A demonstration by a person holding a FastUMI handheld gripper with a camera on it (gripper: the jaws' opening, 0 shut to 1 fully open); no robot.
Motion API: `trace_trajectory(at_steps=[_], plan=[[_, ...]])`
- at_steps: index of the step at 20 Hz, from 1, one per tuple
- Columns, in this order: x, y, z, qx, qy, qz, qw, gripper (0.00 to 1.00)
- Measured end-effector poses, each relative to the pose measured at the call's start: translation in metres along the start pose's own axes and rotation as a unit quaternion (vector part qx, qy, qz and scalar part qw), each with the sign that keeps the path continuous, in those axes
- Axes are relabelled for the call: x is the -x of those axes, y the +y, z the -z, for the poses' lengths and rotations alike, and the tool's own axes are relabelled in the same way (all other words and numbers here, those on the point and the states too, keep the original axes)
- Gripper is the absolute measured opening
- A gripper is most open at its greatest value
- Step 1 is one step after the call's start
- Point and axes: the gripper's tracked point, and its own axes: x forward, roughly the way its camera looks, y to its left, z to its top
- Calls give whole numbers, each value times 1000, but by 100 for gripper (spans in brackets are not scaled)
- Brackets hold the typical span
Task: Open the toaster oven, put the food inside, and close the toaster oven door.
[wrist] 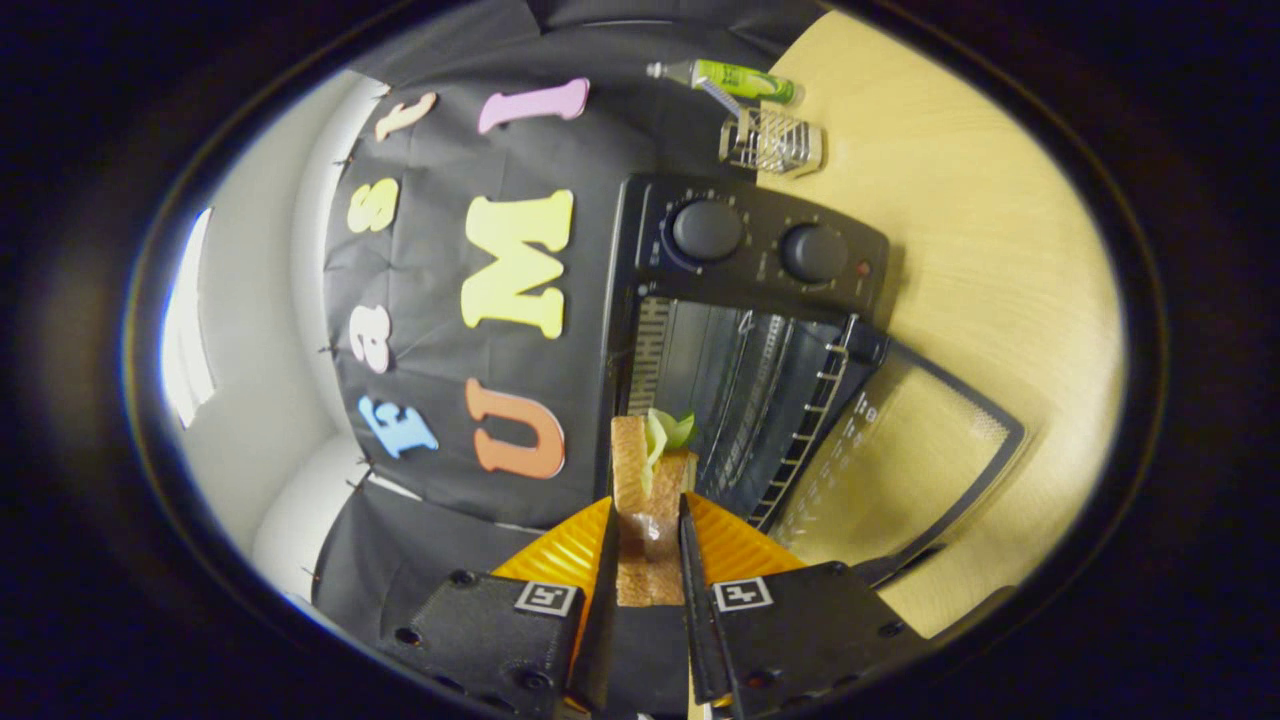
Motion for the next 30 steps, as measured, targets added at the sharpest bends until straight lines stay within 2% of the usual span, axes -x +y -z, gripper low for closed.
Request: trace_trajectory(at_steps=[8,12,17,21,24,26,28,30], plan=[[-29,-35,-24,-30,-96,59,993,36],[-65,-38,-17,-26,-97,74,992,36],[-103,-43,-2,4,-59,93,994,36],[-117,-43,0,63,0,88,994,38],[-118,-45,-5,112,3,103,988,41],[-115,-46,-9,162,-2,126,979,47],[-119,-43,-3,202,12,132,970,54],[-118,-46,-2,272,18,154,950,65]])
